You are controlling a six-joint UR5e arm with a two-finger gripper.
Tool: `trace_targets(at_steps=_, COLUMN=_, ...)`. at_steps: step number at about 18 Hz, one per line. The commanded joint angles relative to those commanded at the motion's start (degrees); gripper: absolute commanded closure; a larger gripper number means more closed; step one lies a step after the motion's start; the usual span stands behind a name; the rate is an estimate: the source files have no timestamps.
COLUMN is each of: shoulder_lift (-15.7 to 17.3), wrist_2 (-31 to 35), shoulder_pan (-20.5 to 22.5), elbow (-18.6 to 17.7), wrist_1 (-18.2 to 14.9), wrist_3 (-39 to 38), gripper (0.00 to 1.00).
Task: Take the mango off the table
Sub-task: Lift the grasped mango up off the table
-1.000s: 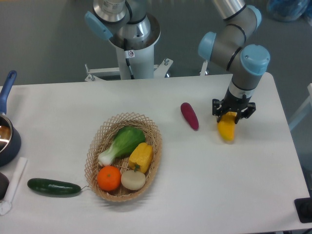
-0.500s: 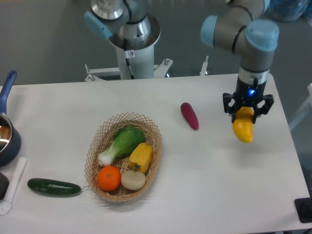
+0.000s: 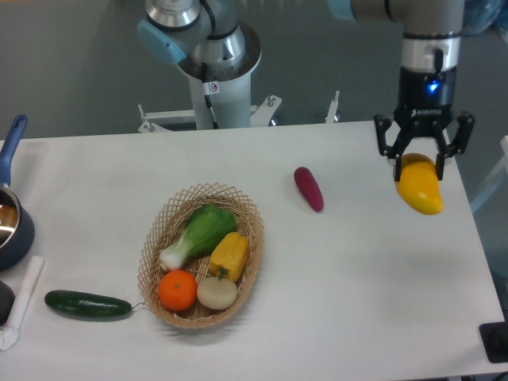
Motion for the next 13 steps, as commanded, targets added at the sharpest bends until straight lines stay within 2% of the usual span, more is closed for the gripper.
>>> trace_targets(at_steps=6, shoulder_lift=-0.61, wrist_2=-0.18, shoulder_pan=-0.09, elbow=1.84, wrist_1=-0.09, wrist_3=0.09, gripper=0.62)
trace_targets(at_steps=13, shoulder_lift=-0.79, wrist_2=-0.18, shoulder_pan=-0.26, elbow=2.37, wrist_1=-0.09, wrist_3=0.09, gripper=0.62)
